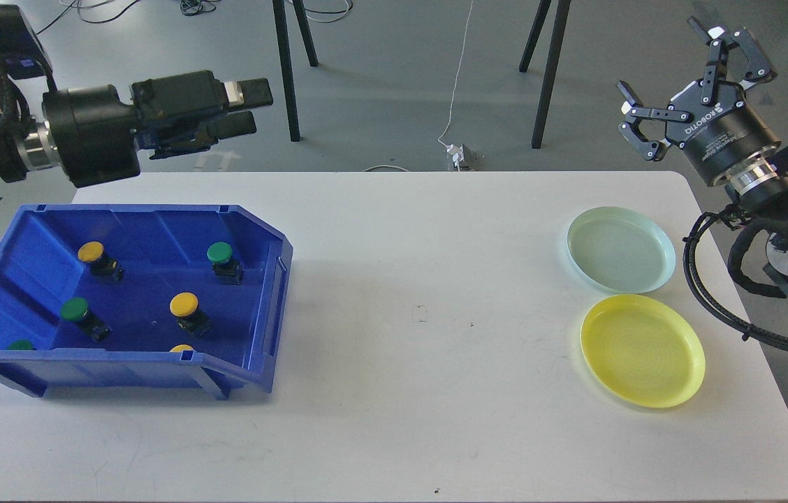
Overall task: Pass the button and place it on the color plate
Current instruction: 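Move the left gripper over the blue bin toward the buttons, then lower the left gripper into the bin and grasp a yellow button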
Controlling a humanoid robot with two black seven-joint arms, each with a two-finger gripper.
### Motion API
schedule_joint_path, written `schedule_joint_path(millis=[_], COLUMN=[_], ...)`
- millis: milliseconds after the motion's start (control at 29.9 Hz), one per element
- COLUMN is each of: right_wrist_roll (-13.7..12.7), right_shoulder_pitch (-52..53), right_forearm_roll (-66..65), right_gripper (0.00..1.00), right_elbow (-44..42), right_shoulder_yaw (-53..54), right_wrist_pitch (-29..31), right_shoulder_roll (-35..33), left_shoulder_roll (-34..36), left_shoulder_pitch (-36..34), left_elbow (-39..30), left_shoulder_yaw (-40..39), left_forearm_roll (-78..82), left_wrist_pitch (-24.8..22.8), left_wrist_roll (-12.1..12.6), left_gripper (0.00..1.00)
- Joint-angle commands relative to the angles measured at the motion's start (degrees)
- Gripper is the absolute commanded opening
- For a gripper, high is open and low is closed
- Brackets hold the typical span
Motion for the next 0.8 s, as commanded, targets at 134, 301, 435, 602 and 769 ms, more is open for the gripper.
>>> schedule_joint_path(millis=[134, 301, 435, 602, 769], right_wrist_roll=[0.0, 0.0, 0.0, 0.0, 0.0], right_shoulder_pitch=[-1.75, -2.1, -2.19, -2.98, -3.86], right_forearm_roll=[-0.05, -0.05, -0.05, -0.05, -0.05], right_gripper=[0.99, 1.0, 0.99, 1.0, 1.0], right_elbow=[-0.07, -0.15, -0.15, -0.07, -0.07], right_shoulder_yaw=[-0.01, -0.01, -0.01, 0.16, 0.78], right_wrist_pitch=[0.0, 0.0, 0.0, 0.0, 0.0], right_shoulder_roll=[0.01, 0.01, 0.01, 0.01, 0.01], left_shoulder_roll=[-0.02, -5.46, -8.02, -12.41, -13.74], left_shoulder_pitch=[-3.94, -3.15, -1.22, 0.37, 0.28], left_elbow=[2.56, 13.89, 18.91, 23.57, 25.07], left_shoulder_yaw=[15.39, 20.49, 21.03, 21.03, 21.03], left_forearm_roll=[21.73, 25.97, 26.23, 26.59, 26.59], left_wrist_pitch=[0.01, 0.01, 0.01, 0.01, 0.01], left_wrist_roll=[-0.01, -0.01, -0.01, -0.01, -0.01], left_gripper=[0.98, 0.97, 0.97, 0.97, 0.97])
